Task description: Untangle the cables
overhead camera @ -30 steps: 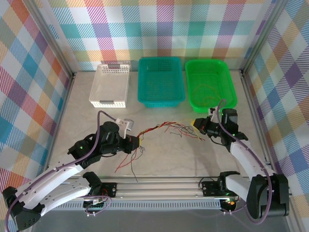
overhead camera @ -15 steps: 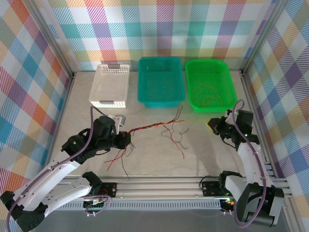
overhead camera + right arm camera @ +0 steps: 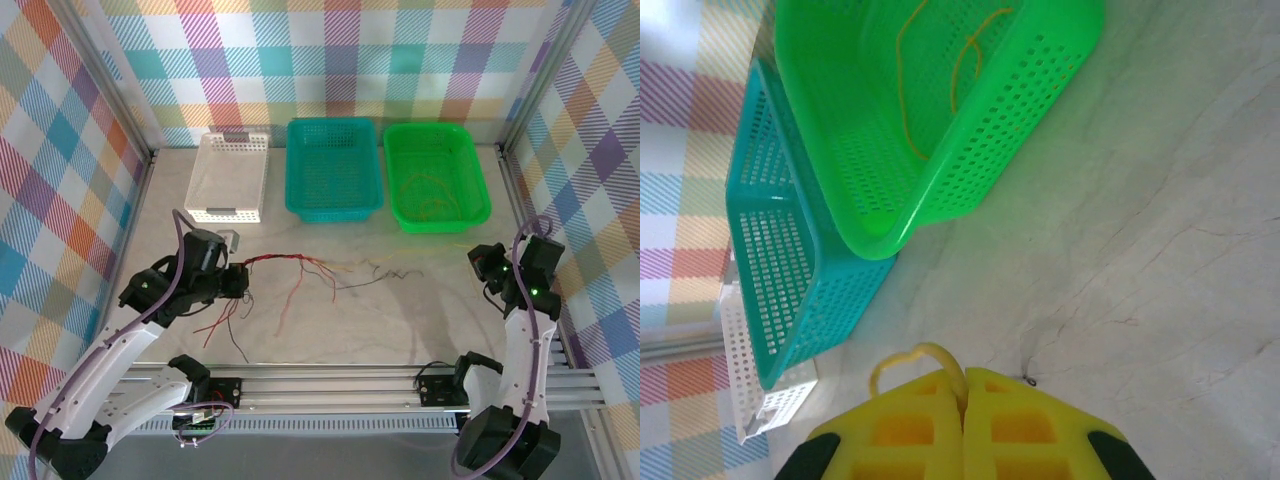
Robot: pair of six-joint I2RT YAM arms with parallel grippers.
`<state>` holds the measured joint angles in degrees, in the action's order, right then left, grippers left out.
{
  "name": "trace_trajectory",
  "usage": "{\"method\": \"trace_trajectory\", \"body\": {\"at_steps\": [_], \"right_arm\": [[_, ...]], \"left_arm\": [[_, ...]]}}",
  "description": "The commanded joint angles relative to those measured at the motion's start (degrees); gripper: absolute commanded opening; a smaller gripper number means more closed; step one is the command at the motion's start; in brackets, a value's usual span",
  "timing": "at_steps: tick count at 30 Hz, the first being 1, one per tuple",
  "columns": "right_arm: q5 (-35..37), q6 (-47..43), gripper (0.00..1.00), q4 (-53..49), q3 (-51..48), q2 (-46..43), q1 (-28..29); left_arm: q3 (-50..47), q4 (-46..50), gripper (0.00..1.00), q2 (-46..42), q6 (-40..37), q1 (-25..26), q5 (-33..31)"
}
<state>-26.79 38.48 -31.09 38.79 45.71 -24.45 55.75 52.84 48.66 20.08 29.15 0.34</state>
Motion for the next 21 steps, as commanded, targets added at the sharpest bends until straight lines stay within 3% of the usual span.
{"method": "trace_trajectory", "body": {"at_steps": [1, 6, 10, 15, 21], "right_arm": [[1.01, 0.24, 0.00, -0.77, 0.56, -0.78, -0.67], [0.60, 0.84, 0.00, -0.50, 1.13, -1.93, -0.69], [2.44, 1.12, 0.00, -2.45, 2.81, -2.42, -0.77], [-1.33, 2.03, 0.00, -0.76, 0.54, -2.63, -2.33], [1.52, 2.11, 0.00, -2.90, 1.02, -2.91, -2.61]], "left_arm": [[-0.41, 0.90, 0.00, -0.68, -1.11, -2.44, -0.91], [-1.12, -0.51, 0.00, 0.09, -0.83, -3.21, -0.29], [-0.60, 1.34, 0.00, 0.64, -0.77, -3.72, -4.75], [-0.39, 2.94, 0.00, -0.34, 1.67, -5.21, -10.29], [-0.55, 3.66, 0.00, -4.94, 4.04, -7.83, -15.55]]}}
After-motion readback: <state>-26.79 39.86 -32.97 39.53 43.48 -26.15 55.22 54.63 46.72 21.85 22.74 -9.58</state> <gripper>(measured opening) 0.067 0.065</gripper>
